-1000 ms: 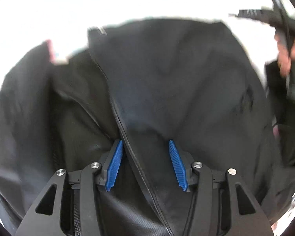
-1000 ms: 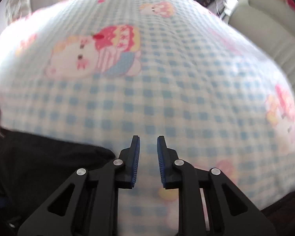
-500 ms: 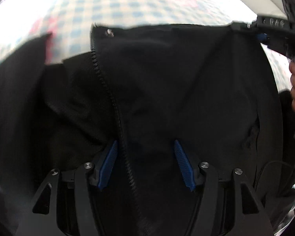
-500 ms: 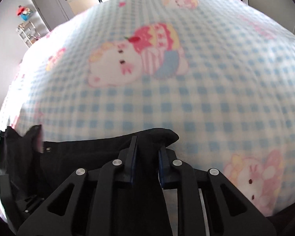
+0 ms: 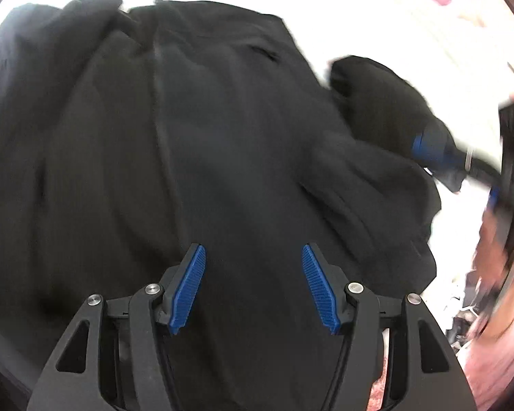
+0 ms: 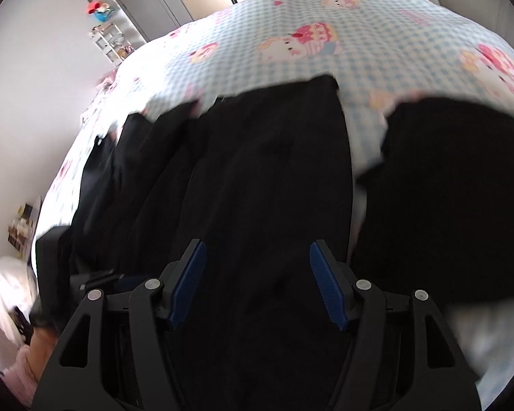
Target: Fold clothes
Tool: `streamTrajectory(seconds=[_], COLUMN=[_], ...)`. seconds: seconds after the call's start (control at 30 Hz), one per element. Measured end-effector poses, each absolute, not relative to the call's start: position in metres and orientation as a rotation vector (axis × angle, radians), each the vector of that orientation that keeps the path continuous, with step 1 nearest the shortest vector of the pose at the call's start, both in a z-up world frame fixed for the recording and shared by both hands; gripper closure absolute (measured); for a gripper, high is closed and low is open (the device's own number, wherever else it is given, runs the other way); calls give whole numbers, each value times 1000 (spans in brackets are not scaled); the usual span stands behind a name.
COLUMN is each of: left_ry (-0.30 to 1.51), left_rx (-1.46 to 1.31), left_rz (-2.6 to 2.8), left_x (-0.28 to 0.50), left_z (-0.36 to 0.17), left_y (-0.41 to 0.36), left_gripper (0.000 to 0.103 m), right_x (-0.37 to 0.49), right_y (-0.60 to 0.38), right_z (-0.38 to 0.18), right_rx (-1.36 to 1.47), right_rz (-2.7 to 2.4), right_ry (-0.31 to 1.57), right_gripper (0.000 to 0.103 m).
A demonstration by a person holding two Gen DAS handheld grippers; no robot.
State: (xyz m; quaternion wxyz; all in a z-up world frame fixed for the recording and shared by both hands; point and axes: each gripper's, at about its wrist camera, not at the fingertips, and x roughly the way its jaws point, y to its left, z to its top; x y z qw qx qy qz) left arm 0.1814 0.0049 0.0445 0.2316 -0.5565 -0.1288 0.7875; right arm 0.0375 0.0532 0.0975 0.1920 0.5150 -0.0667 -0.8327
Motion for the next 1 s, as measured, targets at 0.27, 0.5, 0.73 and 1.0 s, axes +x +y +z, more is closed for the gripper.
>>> streamTrajectory(seconds=[0.27,0.5,0.73,1.0], left_ry=[-322,-875,-666,-609], left_rx=[-1529,-1203,-1513,-1472], left_rz=[2375,2420,2411,2329], left_x=[284,386,393,406], left_z=[52,76,45,51], left_y=[11,-93,-89,-90], left_gripper=[42,35,47,61], right_x=[197,249,260,275], right_y=[56,70,44,99], right_z=[51,47,20,32], right_rx=[1433,1356,1466,1468], right_rz=[-2478,-2576,-2467,-2541], right_ry=[-80,-117,-45,-325], right_gripper=[39,38,37,35])
